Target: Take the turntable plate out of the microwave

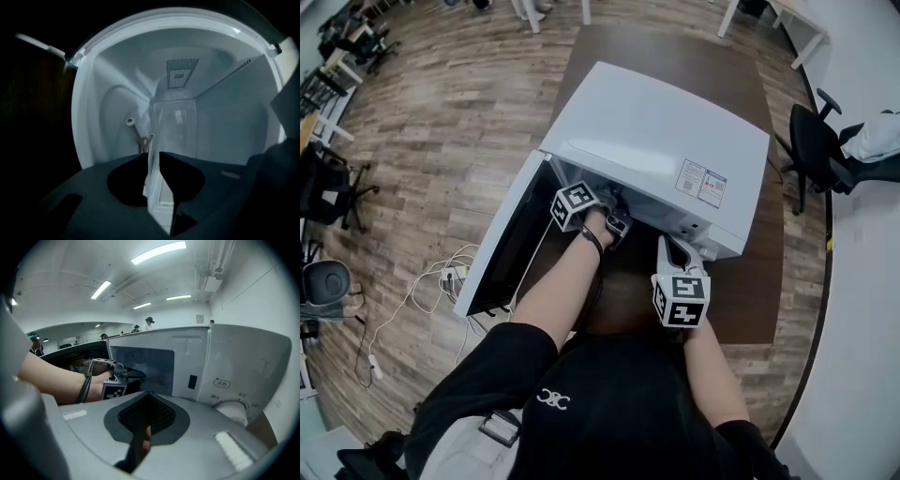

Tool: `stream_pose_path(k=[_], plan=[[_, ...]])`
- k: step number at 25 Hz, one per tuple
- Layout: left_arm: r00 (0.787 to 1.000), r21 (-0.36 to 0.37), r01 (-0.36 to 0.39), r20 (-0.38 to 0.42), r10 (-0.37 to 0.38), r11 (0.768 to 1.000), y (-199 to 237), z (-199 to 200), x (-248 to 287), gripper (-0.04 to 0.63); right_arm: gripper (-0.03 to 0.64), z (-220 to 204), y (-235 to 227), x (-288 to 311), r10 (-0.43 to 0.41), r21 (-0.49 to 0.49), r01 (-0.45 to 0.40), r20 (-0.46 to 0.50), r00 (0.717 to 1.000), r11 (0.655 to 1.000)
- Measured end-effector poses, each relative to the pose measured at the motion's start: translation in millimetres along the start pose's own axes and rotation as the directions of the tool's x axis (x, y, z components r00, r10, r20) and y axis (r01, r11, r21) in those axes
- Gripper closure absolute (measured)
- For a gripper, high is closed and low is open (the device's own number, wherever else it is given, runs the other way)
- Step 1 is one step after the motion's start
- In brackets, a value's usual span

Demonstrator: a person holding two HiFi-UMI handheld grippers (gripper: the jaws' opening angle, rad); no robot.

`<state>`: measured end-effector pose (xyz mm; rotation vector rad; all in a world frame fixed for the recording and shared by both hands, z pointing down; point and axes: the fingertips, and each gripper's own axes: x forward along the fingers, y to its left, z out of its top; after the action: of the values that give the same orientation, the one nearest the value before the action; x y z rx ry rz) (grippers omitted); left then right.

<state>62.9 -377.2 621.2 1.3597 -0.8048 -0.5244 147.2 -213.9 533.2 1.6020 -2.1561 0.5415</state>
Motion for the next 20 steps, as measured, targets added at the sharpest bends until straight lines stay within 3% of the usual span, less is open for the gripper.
stream_pose_path(k=[5,9,16,20], plan=[[0.999,0.041,-0.015,-0.030,0.016,0.999,-5.5,-6.9,17.9,0.489,0.608,-1.8,-1.1,-0.1,-0.003,-0.003,0.003,-0.004,1.000,1.000],[0.999,0.055,-0.044,-0.027,0.046,0.998,-2.0,-8.9,19.0,0.557,0.609,-2.2,-6.3,-0.4,-0.013,0.007,0.013,-0.006,1.000,1.000],[0.998,0.026,0.061,-0.032,-0.060,0.998,-7.1,-11.5,10.8,0.567,0.608,-3.8,-6.7,-1.7,-0.017,0.012,0.017,-0.005,1.000,1.000],[0.997,0.044,0.072,-0.016,-0.071,0.996,-7.5,-11.8,5.6,0.566,0.608,-1.6,-5.1,-3.6,-0.021,0.000,0.021,0.002,1.000,1.000]])
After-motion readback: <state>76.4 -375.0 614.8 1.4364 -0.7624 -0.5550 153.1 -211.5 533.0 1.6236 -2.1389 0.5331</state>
